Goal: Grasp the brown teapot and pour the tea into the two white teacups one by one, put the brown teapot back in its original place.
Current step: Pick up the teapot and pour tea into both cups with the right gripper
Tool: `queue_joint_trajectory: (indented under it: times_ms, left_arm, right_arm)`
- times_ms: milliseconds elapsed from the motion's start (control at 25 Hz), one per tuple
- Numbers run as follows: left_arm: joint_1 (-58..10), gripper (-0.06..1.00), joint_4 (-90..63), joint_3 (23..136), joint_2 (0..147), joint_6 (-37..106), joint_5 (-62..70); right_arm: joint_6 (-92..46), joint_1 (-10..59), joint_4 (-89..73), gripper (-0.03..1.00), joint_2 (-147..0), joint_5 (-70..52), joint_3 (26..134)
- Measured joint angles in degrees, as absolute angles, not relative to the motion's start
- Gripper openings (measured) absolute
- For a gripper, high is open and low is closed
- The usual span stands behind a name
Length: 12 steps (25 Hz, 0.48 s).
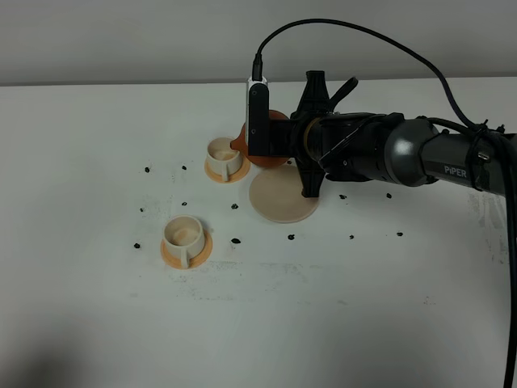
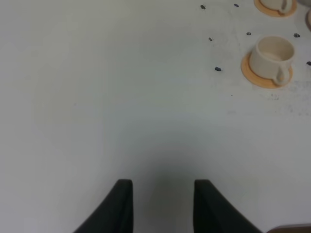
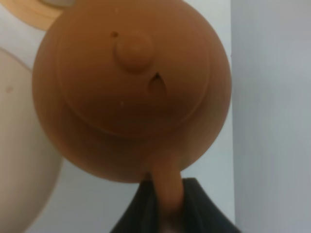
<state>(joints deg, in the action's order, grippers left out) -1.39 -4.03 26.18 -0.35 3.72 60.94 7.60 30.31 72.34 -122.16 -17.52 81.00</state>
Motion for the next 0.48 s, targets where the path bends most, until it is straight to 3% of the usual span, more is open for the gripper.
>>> queue_joint_trajectory:
  times_ms: [480]
  left_arm:
    - [-1.39, 0.29, -4.03, 26.18, -0.35, 3.67, 60.94]
  right_arm:
    - [7.6, 30.31, 74.92, 0.09, -122.3, -18.56, 82.03]
